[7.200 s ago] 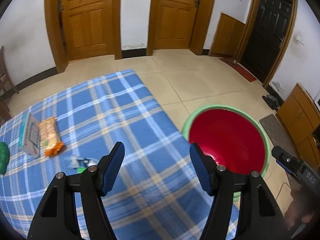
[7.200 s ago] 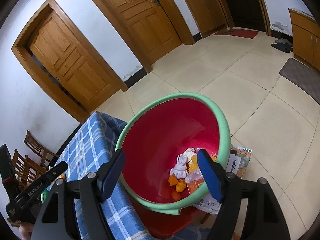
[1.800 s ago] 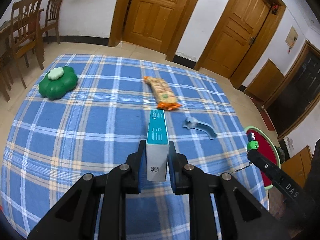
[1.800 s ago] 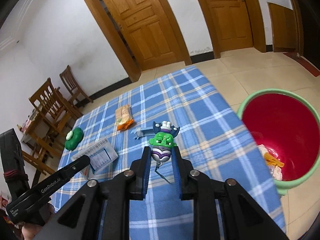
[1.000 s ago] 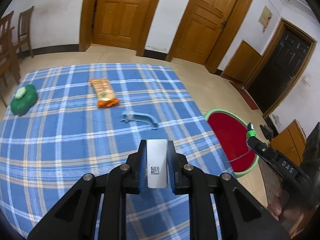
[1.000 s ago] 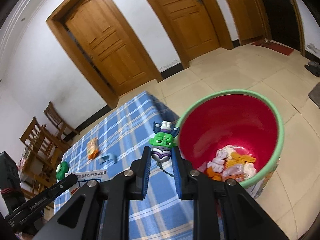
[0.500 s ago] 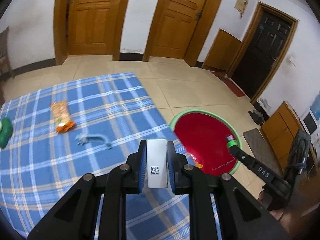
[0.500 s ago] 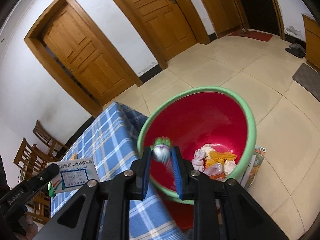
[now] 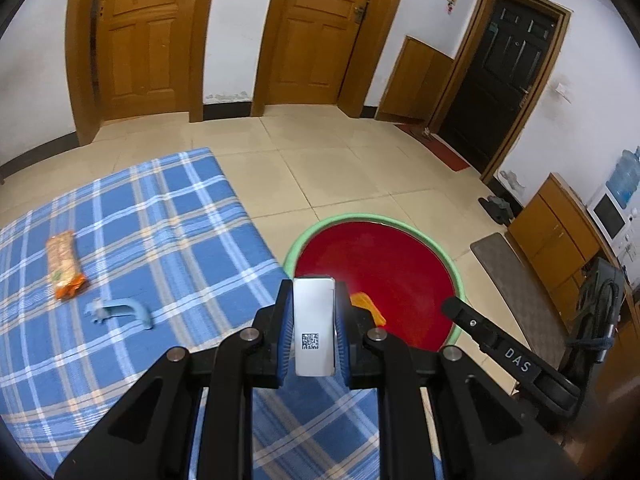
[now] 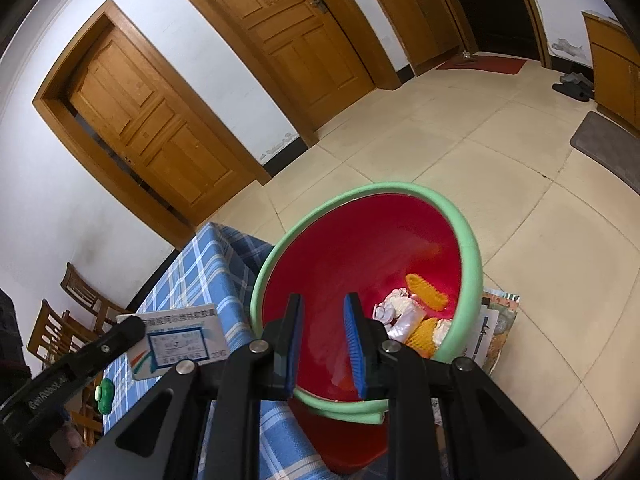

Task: Collect trash
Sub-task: 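Open both grippers to drop the teal box and toy figure into the bucket, then move both open grippers back over the table, then grasp the orange-wrapped snack bag with the left gripper, then grasp the light-blue plastic piece with the right gripper while the left holds the snack bag, then carry the snack bag and light-blue plastic piece over the red bucket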

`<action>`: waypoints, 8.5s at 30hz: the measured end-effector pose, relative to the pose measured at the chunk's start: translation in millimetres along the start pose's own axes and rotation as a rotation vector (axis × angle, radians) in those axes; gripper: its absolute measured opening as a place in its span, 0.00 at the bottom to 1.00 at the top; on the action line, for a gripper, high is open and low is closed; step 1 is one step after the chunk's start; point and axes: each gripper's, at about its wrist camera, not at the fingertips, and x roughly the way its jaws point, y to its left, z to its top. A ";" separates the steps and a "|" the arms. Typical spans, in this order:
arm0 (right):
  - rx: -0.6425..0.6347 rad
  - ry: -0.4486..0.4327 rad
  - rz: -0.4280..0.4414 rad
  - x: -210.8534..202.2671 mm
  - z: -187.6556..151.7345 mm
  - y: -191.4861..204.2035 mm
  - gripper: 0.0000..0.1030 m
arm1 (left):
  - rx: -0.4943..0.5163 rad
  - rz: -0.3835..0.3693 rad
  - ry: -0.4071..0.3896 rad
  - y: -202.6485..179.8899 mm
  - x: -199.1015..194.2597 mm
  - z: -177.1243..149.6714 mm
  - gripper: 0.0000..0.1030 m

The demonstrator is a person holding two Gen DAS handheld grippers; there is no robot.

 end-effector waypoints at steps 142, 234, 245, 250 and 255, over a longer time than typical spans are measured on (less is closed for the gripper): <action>-0.459 0.176 -0.023 88.0 -59.5 196.5 0.91 | -0.385 0.420 -0.044 248.1 -46.0 -59.2 0.43; -0.285 0.041 -0.046 3.2 -28.6 83.4 0.13 | -0.204 0.213 -0.047 105.1 -56.5 -51.7 0.43; -0.188 0.051 -0.092 9.4 -15.4 39.6 0.14 | -0.126 0.173 -0.016 67.7 -32.6 -37.7 0.43; -0.151 0.062 -0.112 15.0 -11.5 23.3 0.16 | -0.091 0.150 0.006 50.8 -18.2 -32.5 0.43; -0.129 0.067 -0.124 19.4 -8.1 10.3 0.16 | -0.063 0.133 0.024 38.8 -6.3 -28.4 0.43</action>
